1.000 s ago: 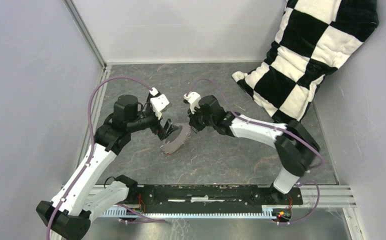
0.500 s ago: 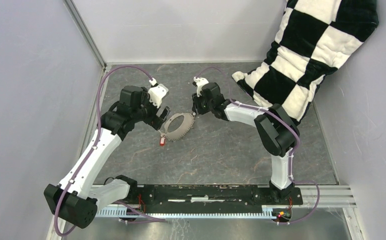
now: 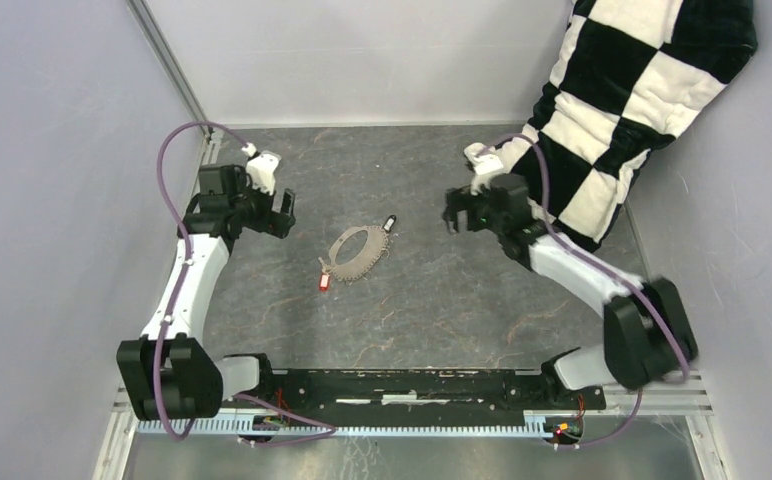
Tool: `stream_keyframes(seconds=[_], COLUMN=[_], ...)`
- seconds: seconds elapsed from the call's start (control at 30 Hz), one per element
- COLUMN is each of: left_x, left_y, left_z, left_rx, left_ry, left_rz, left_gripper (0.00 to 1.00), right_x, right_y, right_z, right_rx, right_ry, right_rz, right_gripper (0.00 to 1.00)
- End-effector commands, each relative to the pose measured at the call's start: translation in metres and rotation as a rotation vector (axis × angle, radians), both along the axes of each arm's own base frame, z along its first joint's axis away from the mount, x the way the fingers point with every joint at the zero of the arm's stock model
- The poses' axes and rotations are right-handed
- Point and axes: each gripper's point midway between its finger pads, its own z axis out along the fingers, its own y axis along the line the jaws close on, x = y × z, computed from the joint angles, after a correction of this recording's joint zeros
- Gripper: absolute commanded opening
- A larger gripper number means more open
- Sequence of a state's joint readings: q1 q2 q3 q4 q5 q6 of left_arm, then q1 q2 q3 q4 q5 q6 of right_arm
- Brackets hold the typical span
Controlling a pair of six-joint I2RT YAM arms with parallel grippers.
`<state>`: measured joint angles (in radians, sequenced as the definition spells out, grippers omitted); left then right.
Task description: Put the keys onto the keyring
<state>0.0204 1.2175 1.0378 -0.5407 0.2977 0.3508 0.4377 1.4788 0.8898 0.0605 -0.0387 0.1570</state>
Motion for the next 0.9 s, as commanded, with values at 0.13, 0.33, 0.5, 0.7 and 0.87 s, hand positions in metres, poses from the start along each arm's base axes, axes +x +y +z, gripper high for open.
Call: stream_keyframes(seconds=[0.13, 0.33, 0.5, 0.7, 0.87], left_x=[0.015, 0.015, 0.020, 0.013, 0.011], left_y=[0.014, 0.006, 0.011, 0.006, 0.012], left_z=[-0.061, -0.075, -0.072, -0.066, -0.070], left_rx=[-0.190, -0.257, -0.277, -0.359, -0.359], left_ry=[-0.099, -0.249, -0.434, -0.591, -0.609], left_rz=[0.016, 0.026, 0.072, 0.086, 0.129], left_gripper=[1.00, 1.00, 1.00, 1.00, 1.00], right_x=[-0.043, -0.070, -0.074, -0.076, -0.078], right_y=[-0.193, -0.239, -0.245, -0.250, -0.245], right_z=[0.001, -0.020, -0.043, -0.043, -0.046], right_rx=[-0.262, -0.315, -0.365, -0.367, -0.322], right_ry=[-0.225, -0.353, -0.338, -0.393, -0.422], right_rz=[-0.560, -0.714, -0.715, -0.746, -0.735], right_gripper=[0.98, 0.98, 0.98, 0.98, 0.98])
